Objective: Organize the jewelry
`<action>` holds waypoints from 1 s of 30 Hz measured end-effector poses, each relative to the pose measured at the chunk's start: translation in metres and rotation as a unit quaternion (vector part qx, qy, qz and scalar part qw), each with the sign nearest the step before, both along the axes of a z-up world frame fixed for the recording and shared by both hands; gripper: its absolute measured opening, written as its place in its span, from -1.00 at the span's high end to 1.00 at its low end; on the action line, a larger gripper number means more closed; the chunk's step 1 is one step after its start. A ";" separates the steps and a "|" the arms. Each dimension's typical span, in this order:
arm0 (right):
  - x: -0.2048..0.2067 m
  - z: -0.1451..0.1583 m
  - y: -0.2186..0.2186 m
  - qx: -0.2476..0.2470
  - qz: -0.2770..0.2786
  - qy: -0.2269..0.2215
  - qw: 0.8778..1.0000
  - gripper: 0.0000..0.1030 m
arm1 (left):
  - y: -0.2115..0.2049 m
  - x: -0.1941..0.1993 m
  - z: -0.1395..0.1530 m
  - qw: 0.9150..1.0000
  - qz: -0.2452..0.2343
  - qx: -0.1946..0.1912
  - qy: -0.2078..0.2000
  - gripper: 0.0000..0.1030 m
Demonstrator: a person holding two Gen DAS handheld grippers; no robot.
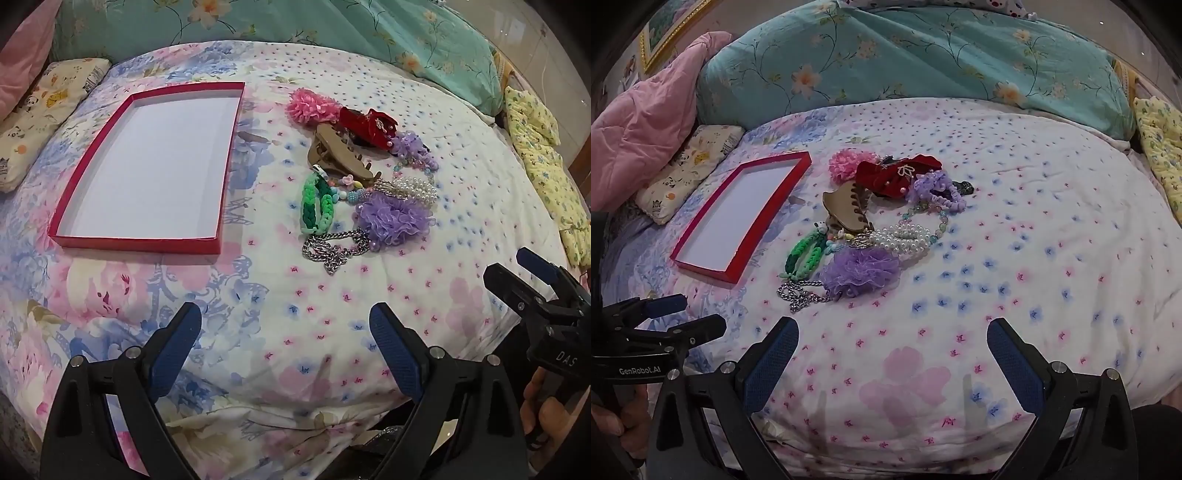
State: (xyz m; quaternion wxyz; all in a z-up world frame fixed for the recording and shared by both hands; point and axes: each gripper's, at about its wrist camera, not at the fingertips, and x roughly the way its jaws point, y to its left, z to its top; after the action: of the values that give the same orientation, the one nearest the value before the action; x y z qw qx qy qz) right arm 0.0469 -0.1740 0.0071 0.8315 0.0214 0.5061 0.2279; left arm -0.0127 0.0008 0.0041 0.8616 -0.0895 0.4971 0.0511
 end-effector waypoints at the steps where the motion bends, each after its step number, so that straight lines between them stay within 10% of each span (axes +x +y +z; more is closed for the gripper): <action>1: -0.003 0.002 0.000 0.000 -0.001 0.000 1.000 -0.99 | 0.000 0.000 0.000 1.000 0.001 0.003 -0.001 -0.82; 30: -0.011 0.000 -0.001 0.003 -0.001 0.018 1.000 -0.99 | -0.001 -0.005 0.007 1.000 0.010 0.023 -0.007 -0.82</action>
State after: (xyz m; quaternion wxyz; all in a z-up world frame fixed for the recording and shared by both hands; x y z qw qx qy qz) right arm 0.0356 -0.1754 0.0074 0.8224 0.0280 0.5204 0.2281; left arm -0.0175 -0.0006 0.0114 0.8665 -0.0748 0.4885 0.0700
